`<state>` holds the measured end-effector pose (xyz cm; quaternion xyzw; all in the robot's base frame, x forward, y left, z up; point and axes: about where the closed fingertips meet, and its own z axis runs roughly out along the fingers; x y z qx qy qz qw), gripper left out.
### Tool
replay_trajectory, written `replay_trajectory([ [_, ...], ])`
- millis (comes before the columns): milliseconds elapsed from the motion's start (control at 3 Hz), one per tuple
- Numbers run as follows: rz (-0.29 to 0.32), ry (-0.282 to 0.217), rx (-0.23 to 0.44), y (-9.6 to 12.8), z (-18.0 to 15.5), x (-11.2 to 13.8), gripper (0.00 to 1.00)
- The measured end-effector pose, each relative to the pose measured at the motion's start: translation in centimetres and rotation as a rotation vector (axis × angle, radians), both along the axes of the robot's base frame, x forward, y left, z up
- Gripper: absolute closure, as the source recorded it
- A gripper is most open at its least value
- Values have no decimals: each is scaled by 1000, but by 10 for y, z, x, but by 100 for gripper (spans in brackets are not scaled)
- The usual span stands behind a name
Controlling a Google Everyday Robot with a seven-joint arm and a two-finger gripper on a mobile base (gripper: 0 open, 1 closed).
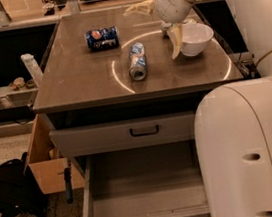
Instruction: Place redbull can into middle drawer
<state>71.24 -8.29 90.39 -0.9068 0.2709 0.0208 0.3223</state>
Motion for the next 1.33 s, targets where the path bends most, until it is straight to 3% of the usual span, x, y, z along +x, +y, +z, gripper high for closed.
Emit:
replay_trajectory([
  [667, 8, 19, 25, 8, -10, 5, 0],
  [1000, 49, 17, 41, 31, -12, 10, 0],
  [1333, 40, 7, 53, 35, -14, 16, 0],
])
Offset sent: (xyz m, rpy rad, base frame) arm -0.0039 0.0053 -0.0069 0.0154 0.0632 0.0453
